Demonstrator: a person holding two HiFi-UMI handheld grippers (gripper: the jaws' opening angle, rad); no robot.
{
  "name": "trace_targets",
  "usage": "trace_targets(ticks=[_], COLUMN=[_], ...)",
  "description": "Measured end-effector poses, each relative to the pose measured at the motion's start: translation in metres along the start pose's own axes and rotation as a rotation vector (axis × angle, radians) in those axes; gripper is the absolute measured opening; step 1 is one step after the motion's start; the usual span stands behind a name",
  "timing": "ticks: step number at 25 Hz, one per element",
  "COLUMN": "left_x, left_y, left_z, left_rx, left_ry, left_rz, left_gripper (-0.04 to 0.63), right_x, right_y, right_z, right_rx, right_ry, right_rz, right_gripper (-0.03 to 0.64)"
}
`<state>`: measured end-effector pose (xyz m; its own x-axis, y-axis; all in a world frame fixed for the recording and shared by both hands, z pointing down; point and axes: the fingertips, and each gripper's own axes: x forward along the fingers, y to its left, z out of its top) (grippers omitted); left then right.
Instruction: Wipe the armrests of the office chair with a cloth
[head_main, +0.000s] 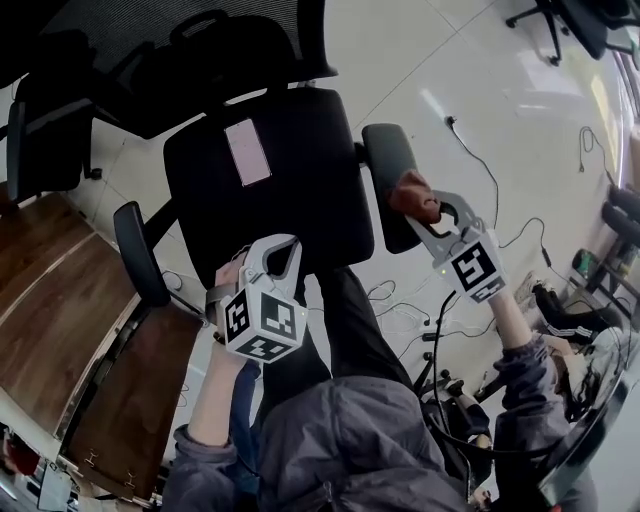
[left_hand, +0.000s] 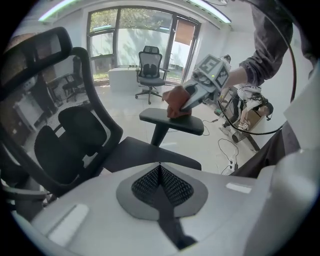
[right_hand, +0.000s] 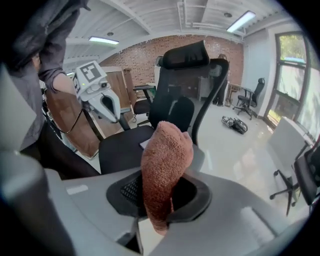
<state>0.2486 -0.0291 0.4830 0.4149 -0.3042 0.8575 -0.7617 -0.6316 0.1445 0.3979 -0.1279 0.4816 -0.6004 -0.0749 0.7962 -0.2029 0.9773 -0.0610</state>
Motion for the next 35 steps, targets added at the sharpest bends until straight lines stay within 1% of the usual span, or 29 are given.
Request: trace_targets(ticks=[2,4,6,8,10,15,17,19,23,26,30,32,35], left_x=[0.004,0.008,0.012,0.015,0.018,0.023,0.025,0.026,0.029,0.032,0.042,0.045,0.044], left_y=[-0.001,-0.002,-0.002,-0.001,-0.001,-0.001,-0.001,0.000,0.006,0.007,0.006,0.006,0.002], left_z=[0.005,0.012,0.018,0.023,0.026,0.030,0.028,0.027,0.023,0.018,0.016,0.013,0.013], left_rx=[0.007,0.014,0.022,0.030,0.034,0.038,0.035,0.028,-0.002,-0.030,-0.053,-0.056,-0.061], left_ry=[0.003,0.003,0.003,0.005,0.010,0.028,0.038,0.042,0.050,0.060,0.056,0.060,0.061], left_rz=[-0.010,-0.019,-0.027,-0.032,-0.038,-0.047,-0.048,-0.048,-0.038,-0.029,-0.027,-0.030,-0.033], left_gripper=[0.015,0.015,0.015,0.015,0.015,0.015,0.015,0.015,0.015,0.015,0.015,0.015,0.015], right_x=[-0.008,-0.016,-0.020,-0.019,-0.011,0.032,0.055,0.079,0.135,0.170,0.198,0.203,0.190], right_y=[0.023,0.026,0.006,-0.024,-0.050,-0.095,-0.104,-0.108,-0.108,-0.104,-0.109,-0.107,-0.106], right_z=[-0.015,-0.029,-0.042,-0.052,-0.061,-0.077,-0.085,-0.097,-0.123,-0.139,-0.158,-0.153,-0.136], right_rx=[0.029,0.076,0.138,0.205,0.263,0.373,0.421,0.463,0.470,0.494,0.505,0.534,0.544], right_ry=[0.003,-0.007,-0.013,-0.018,-0.032,-0.082,-0.092,-0.082,-0.006,0.037,0.079,0.074,0.017], right_rz=[0.032,0.015,-0.045,-0.103,-0.117,-0.055,-0.023,0.011,0.041,0.058,0.038,0.061,0.093], right_gripper=[0.091,0.091,0.091,0.091,0.091,0.089,0.089,0.089,0.089,0.089,0.088,0.087,0.087])
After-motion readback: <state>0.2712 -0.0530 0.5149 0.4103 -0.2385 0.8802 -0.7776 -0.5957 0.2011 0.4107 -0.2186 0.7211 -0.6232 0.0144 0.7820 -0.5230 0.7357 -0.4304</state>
